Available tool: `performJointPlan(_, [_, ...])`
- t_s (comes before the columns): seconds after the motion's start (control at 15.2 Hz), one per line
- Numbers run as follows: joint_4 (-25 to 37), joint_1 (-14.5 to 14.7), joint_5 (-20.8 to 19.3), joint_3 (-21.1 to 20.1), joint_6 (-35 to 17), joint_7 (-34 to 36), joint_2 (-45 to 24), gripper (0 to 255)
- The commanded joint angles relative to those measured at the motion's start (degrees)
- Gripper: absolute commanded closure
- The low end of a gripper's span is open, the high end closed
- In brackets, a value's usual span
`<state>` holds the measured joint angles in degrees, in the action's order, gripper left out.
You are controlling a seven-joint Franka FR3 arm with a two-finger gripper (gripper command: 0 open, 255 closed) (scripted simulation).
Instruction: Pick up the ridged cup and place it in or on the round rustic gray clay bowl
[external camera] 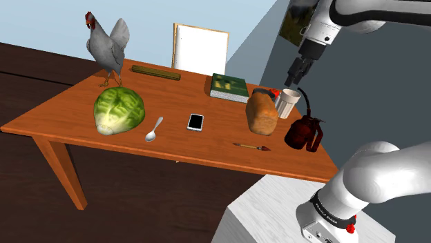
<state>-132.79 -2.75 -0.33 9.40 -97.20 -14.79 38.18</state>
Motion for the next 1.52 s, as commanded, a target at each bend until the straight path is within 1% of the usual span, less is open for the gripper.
performJointPlan(0.0, [-0.3,-0.6,-1.3,1.5,-2.7,-1.7,-2.3,0])
performJointPlan(0.4, [0.2,-2.5,-4.7,6.3,-10.1,-6.8,-9.5,0])
performJointPlan(0.79, [3.0,-4.0,-6.3,11.1,-17.1,-11.9,-18.5,0])
performJointPlan(1.12, [7.0,-5.0,-5.7,15.0,-22.3,-16.6,-27.1,0])
performJointPlan(1.45, [12.7,-6.4,-2.9,18.2,-26.6,-22.0,-36.6,0])
